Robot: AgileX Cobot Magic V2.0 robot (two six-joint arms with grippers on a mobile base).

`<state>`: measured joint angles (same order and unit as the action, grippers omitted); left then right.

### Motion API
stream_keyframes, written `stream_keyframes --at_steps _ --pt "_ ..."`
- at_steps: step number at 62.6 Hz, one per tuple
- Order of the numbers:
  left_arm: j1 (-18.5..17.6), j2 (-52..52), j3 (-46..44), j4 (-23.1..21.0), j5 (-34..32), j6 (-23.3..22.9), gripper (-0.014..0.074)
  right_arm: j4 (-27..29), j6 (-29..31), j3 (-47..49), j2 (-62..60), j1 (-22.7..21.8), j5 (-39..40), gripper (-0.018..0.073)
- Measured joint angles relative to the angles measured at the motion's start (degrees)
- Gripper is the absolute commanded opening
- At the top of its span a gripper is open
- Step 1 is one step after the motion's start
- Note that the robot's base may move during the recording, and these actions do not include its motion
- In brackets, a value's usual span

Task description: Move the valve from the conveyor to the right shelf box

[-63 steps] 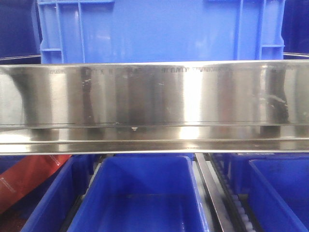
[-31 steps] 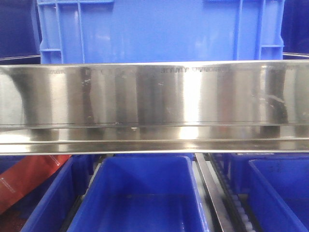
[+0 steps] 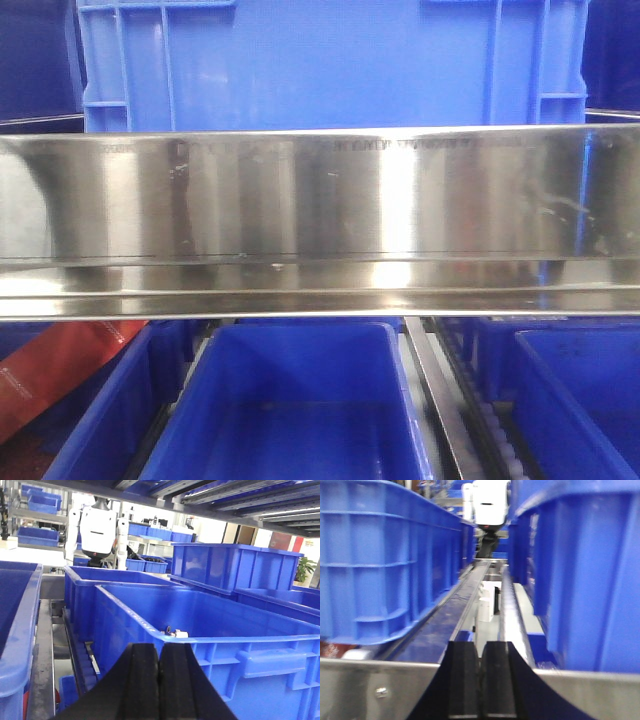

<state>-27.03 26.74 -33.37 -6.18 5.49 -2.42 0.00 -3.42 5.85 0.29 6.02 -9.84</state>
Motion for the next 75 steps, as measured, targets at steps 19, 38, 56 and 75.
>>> stream_keyframes --at_steps 19,38,56,75 --pt "0.00 0.00 0.00 0.00 -0.22 0.00 -0.0111 3.71 1.57 -5.71 -0.11 -5.35 4.55 -0.0168" --pt "0.00 0.00 0.00 0.00 -0.22 0.00 -0.0111 5.61 7.44 -5.71 -0.11 -5.49 6.62 -0.0168" --pt "0.00 0.00 0.00 0.00 -0.22 0.00 -0.0111 6.67 7.51 -5.75 -0.11 -3.75 7.58 -0.0168" --pt "0.00 0.00 0.00 0.00 -0.22 0.00 -0.0111 6.67 7.51 -5.75 -0.11 -0.89 7.58 -0.0168"
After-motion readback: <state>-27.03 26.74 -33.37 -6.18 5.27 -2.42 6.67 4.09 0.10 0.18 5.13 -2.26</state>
